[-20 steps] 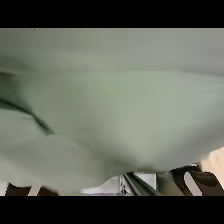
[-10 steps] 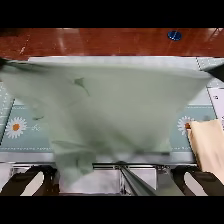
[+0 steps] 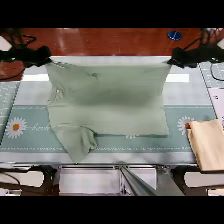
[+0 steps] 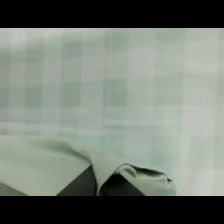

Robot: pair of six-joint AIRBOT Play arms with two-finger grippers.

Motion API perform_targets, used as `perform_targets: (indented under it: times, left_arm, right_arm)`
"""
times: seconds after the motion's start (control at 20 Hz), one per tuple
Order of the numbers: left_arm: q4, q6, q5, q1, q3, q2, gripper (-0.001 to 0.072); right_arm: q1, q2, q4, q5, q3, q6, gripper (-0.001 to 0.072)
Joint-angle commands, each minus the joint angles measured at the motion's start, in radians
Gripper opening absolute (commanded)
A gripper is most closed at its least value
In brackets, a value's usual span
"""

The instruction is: Fold the shirts.

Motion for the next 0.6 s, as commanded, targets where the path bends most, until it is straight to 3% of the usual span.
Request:
perform_targets:
  times: [0.0,0.2,0.25,0.35,0.55]
  left_arm:
    - [-0.040,0.002,0.016,-0.013,0.097,-0.163,0.0026]
    - [-0.044,0.006,-0.039,-0.010,0.113,-0.156,0.0027]
    - [-0.043,0.051,-0.077,-0.004,0.120,-0.142,0.0027]
    - [-0.027,0.157,-0.163,-0.001,0.119,-0.112,0.0027]
    - [0.048,0.206,-0.380,0.006,0.045,-0.108,0.0027]
  right_arm:
    - [0.000,-0.221,0.026,-0.021,0.167,0.038,0.0017]
    - [-0.005,-0.257,0.021,0.016,0.196,0.029,0.0017]
    - [-0.015,-0.246,0.016,0.055,0.196,0.013,0.0018]
    - [-0.044,-0.229,0.014,0.172,0.196,0.005,0.0017]
    - [-0.066,-0.225,-0.111,0.441,0.179,-0.027,0.0017]
